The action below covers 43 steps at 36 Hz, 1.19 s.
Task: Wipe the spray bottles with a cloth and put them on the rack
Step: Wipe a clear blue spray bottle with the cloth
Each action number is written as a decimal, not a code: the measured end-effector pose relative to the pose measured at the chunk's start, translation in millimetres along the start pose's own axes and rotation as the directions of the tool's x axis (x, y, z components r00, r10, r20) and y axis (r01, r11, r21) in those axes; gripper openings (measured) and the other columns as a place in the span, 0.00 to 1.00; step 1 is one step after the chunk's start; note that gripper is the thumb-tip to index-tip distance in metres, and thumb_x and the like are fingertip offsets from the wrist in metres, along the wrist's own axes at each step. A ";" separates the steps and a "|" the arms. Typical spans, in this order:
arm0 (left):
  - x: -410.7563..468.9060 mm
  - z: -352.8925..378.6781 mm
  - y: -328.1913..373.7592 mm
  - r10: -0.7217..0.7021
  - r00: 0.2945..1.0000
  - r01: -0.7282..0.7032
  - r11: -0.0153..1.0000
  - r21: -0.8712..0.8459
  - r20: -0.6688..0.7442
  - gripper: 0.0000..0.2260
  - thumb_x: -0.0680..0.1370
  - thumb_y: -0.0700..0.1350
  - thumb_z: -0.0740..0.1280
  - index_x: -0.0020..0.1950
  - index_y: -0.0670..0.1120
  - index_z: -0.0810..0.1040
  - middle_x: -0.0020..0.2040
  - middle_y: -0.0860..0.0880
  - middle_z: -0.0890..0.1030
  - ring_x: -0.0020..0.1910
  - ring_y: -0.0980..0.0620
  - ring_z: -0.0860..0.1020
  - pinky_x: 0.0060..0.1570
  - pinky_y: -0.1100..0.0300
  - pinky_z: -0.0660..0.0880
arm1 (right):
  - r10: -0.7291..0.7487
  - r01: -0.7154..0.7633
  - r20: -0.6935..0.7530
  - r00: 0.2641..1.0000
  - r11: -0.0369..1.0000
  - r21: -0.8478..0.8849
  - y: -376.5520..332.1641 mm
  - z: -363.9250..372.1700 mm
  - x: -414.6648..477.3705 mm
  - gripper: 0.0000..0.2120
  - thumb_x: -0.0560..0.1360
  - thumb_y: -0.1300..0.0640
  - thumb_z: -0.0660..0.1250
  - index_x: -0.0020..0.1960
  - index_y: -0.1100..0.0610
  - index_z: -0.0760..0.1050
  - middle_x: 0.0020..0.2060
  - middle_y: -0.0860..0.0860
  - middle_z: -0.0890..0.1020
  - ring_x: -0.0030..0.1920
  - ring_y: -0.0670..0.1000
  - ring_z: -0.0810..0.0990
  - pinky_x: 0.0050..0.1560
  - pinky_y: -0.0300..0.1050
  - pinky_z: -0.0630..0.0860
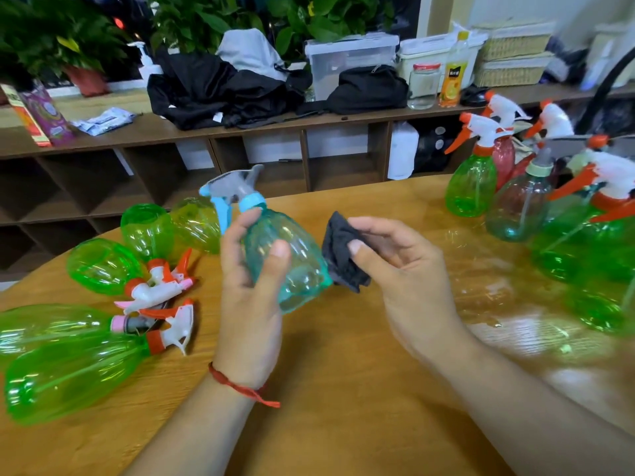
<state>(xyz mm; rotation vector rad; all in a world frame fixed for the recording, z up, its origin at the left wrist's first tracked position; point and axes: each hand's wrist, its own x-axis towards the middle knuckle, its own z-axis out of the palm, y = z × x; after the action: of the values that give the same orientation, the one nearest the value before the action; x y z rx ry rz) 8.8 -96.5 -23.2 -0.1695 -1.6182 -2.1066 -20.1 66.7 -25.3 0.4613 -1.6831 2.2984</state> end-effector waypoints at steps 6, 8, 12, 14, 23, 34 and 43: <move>-4.3 -0.7 -3.2 -0.018 0.991 -0.020 0.959 0.281 0.132 0.24 0.79 0.45 0.72 0.74 0.54 0.71 0.63 0.60 0.82 0.62 0.54 0.83 0.60 0.55 0.82 | 0.118 -0.108 0.066 0.991 0.985 -0.138 5.4 -6.3 -2.9 0.11 0.84 0.65 0.66 0.59 0.54 0.84 0.51 0.50 0.88 0.49 0.47 0.85 0.49 0.41 0.80; -4.1 -1.6 -4.4 -0.024 0.993 -0.005 0.971 0.240 0.119 0.29 0.78 0.45 0.75 0.76 0.56 0.69 0.64 0.51 0.83 0.59 0.48 0.84 0.58 0.50 0.84 | 0.169 -0.155 0.130 0.977 0.982 -0.112 2.8 -8.9 -3.2 0.10 0.83 0.60 0.68 0.62 0.53 0.83 0.52 0.49 0.88 0.48 0.46 0.84 0.47 0.40 0.80; -0.7 -5.1 -5.6 -0.028 0.999 0.018 0.971 0.237 0.035 0.36 0.73 0.45 0.83 0.74 0.57 0.67 0.59 0.50 0.85 0.55 0.47 0.87 0.53 0.52 0.85 | 0.189 -0.129 0.243 0.951 0.961 -0.243 3.2 -10.8 -3.6 0.22 0.77 0.65 0.76 0.69 0.52 0.80 0.60 0.47 0.87 0.60 0.47 0.85 0.60 0.43 0.82; 1.8 -8.0 -9.6 -0.061 0.998 0.058 0.968 0.242 0.004 0.37 0.70 0.46 0.84 0.73 0.56 0.68 0.58 0.52 0.86 0.55 0.49 0.87 0.52 0.53 0.85 | 0.170 -0.109 0.214 0.962 0.957 -0.270 -0.5 -10.4 1.5 0.23 0.76 0.71 0.74 0.67 0.53 0.81 0.59 0.47 0.87 0.59 0.49 0.86 0.59 0.44 0.82; -5.9 -5.8 -20.0 -0.108 0.992 0.074 0.927 0.368 0.072 0.33 0.70 0.45 0.85 0.71 0.54 0.76 0.60 0.62 0.84 0.58 0.60 0.84 0.61 0.60 0.80 | -0.238 0.348 0.272 0.933 0.791 -0.502 -51.5 13.4 49.5 0.20 0.73 0.68 0.78 0.61 0.53 0.83 0.56 0.47 0.84 0.57 0.47 0.84 0.59 0.46 0.82; -5.3 -4.4 -16.8 -0.070 0.995 0.038 0.922 0.385 0.070 0.31 0.70 0.46 0.83 0.72 0.56 0.78 0.66 0.56 0.83 0.65 0.53 0.82 0.68 0.46 0.78 | -0.211 0.613 0.596 0.775 0.477 -0.630 -34.2 46.6 69.4 0.20 0.72 0.65 0.75 0.63 0.54 0.85 0.58 0.50 0.84 0.59 0.50 0.82 0.62 0.50 0.79; -5.7 -3.2 -16.7 -0.086 0.995 0.059 0.931 0.361 0.058 0.30 0.70 0.44 0.82 0.70 0.55 0.79 0.63 0.57 0.84 0.63 0.57 0.83 0.66 0.53 0.79 | -0.205 0.636 0.615 0.761 0.418 -0.648 -28.7 48.0 69.7 0.21 0.71 0.68 0.76 0.61 0.53 0.86 0.57 0.48 0.85 0.58 0.50 0.82 0.63 0.48 0.79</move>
<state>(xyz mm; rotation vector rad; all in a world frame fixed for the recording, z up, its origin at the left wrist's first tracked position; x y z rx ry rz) 7.1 -94.7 -40.9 -0.0663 -2.0493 -1.8326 -68.0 30.7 41.0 1.0844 -2.2597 0.8096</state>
